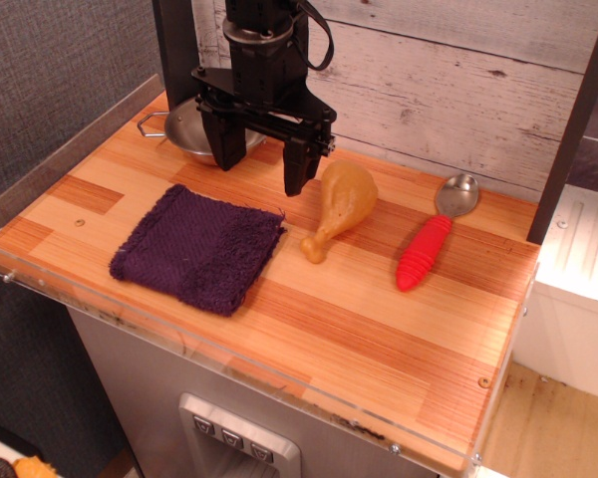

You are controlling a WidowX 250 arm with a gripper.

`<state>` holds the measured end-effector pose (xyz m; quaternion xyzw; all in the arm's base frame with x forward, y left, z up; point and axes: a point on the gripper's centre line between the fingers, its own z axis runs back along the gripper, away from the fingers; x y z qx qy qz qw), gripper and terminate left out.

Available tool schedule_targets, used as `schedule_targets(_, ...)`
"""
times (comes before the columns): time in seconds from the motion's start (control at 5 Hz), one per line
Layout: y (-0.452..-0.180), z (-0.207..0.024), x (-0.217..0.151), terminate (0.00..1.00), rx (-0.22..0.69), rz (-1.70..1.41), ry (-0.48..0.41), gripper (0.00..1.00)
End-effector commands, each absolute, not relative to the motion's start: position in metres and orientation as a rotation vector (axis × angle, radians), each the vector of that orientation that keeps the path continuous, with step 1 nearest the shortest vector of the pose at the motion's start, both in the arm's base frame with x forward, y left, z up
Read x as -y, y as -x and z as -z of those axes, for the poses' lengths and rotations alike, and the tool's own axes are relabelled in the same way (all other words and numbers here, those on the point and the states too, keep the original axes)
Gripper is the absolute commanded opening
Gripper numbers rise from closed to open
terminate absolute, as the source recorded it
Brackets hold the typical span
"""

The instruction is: Place the silver pot on the purple rag.

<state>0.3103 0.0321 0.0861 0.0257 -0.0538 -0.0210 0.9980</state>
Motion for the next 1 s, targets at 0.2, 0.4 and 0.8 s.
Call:
schedule_targets(0.2,-0.324,-0.087,-0.058,0.00,0.132,0.014,-0.044,1.00)
schedule_targets(0.4,-0.347,-0.087,-0.082,0.00,0.147,-0.013,-0.084,1.00)
schedule_targets(0.8,-0.378,-0.068,-0.103,0.00,0.155,-0.031,-0.089,1.00)
